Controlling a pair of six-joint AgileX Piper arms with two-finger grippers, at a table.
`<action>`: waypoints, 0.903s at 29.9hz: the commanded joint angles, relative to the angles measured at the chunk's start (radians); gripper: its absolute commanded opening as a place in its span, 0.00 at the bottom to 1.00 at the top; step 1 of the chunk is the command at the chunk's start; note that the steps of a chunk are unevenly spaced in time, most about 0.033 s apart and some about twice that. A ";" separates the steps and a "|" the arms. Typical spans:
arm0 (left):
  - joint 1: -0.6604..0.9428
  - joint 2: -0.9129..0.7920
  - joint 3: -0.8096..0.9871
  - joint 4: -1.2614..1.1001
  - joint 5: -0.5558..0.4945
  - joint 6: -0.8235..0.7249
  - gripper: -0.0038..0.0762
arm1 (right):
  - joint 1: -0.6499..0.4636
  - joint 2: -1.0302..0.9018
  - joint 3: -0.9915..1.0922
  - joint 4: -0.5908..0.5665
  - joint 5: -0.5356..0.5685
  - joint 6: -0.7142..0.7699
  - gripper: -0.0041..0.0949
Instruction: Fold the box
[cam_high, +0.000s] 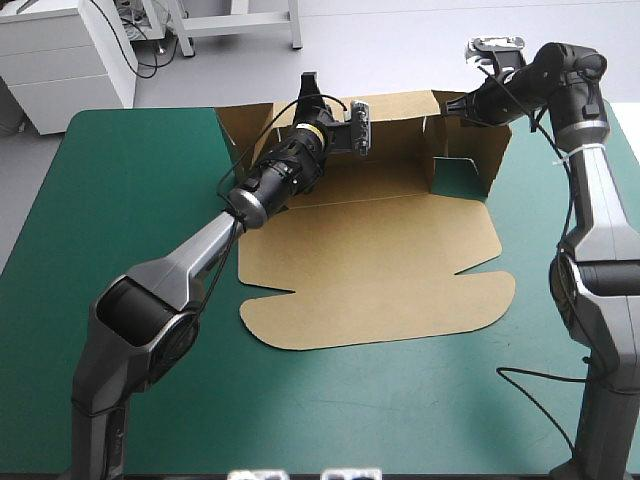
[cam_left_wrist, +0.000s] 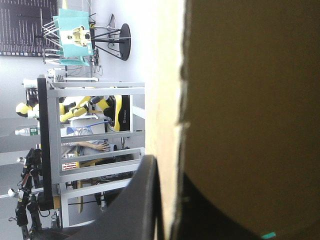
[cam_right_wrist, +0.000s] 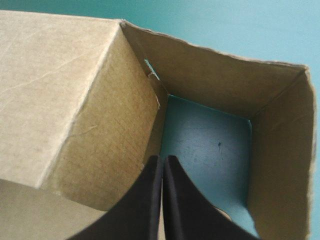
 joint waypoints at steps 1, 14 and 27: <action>-0.008 -0.039 -0.019 -0.025 0.029 -0.020 0.04 | 0.001 -0.077 -0.022 0.013 -0.005 -0.002 0.04; -0.008 -0.039 -0.019 -0.030 0.062 -0.020 0.04 | 0.001 -0.079 -0.022 -0.039 -0.003 0.048 0.04; -0.008 -0.039 -0.019 -0.030 0.061 -0.020 0.04 | 0.001 -0.240 0.254 -0.121 -0.003 0.057 0.04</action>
